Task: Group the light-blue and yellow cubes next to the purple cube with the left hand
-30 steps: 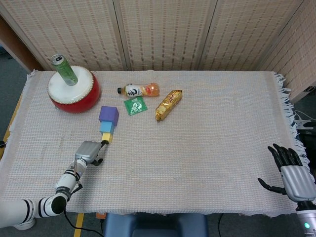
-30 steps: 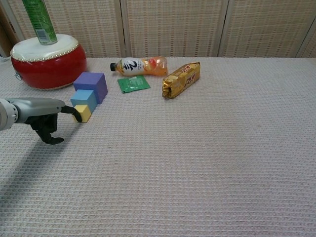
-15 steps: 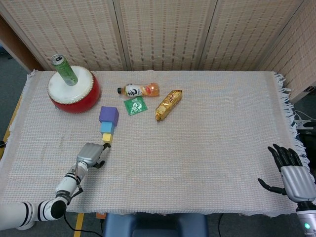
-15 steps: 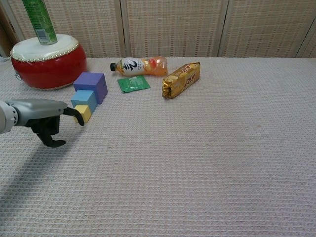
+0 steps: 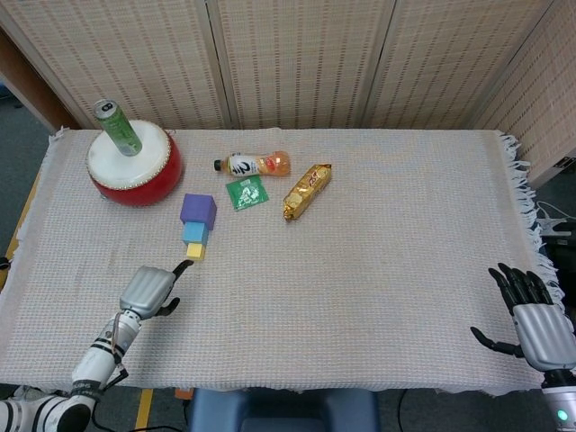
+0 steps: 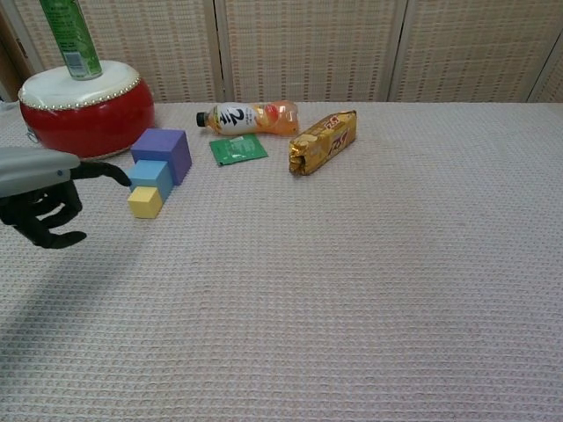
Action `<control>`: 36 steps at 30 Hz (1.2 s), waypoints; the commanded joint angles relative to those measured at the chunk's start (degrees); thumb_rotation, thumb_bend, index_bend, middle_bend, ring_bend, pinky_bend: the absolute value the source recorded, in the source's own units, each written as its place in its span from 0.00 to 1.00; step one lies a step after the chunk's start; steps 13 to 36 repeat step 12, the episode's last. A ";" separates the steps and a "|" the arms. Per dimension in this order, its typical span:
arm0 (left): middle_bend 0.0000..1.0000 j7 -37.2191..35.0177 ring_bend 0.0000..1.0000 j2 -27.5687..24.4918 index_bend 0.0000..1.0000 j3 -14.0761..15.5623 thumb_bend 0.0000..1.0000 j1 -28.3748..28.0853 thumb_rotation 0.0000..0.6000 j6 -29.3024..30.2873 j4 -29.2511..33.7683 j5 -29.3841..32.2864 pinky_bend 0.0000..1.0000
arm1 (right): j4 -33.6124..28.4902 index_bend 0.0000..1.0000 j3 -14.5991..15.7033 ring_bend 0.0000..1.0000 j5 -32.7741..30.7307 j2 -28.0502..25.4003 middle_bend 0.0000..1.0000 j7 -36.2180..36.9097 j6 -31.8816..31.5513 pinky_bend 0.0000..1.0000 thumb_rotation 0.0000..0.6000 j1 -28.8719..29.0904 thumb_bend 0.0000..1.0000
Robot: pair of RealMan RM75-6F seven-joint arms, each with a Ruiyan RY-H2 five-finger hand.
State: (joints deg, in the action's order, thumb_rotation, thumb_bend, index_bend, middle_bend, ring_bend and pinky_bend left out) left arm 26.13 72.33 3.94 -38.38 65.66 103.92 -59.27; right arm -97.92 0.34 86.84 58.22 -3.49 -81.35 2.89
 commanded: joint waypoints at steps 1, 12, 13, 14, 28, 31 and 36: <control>0.17 -9.01 0.12 -6.21 0.01 8.37 0.40 13.92 1.00 16.26 0.72 -15.40 0.28 | -0.10 0.00 0.17 0.00 0.61 -0.06 0.00 0.15 -0.59 0.00 0.57 -0.27 0.00; 0.00 -9.06 0.00 0.30 0.00 7.21 0.39 29.91 1.00 35.77 -14.01 -24.65 0.14 | 1.32 0.00 0.39 0.00 3.78 2.42 0.00 -0.70 -2.16 0.00 0.57 -0.15 0.00; 0.00 -9.06 0.00 0.30 0.00 7.21 0.39 29.91 1.00 35.77 -14.01 -24.65 0.14 | 1.32 0.00 0.39 0.00 3.78 2.42 0.00 -0.70 -2.16 0.00 0.57 -0.15 0.00; 0.00 -9.06 0.00 0.30 0.00 7.21 0.39 29.91 1.00 35.77 -14.01 -24.65 0.14 | 1.32 0.00 0.39 0.00 3.78 2.42 0.00 -0.70 -2.16 0.00 0.57 -0.15 0.00; 0.00 -9.06 0.00 0.30 0.00 7.21 0.39 29.91 1.00 35.77 -14.01 -24.65 0.14 | 1.32 0.00 0.39 0.00 3.78 2.42 0.00 -0.70 -2.16 0.00 0.57 -0.15 0.00; 0.00 -9.06 0.00 0.30 0.00 7.21 0.39 29.91 1.00 35.77 -14.01 -24.65 0.14 | 1.32 0.00 0.39 0.00 3.78 2.42 0.00 -0.70 -2.16 0.00 0.57 -0.15 0.00; 0.00 -9.06 0.00 0.30 0.00 7.21 0.39 29.91 1.00 35.77 -14.01 -24.65 0.14 | 1.32 0.00 0.39 0.00 3.78 2.42 0.00 -0.70 -2.16 0.00 0.57 -0.15 0.00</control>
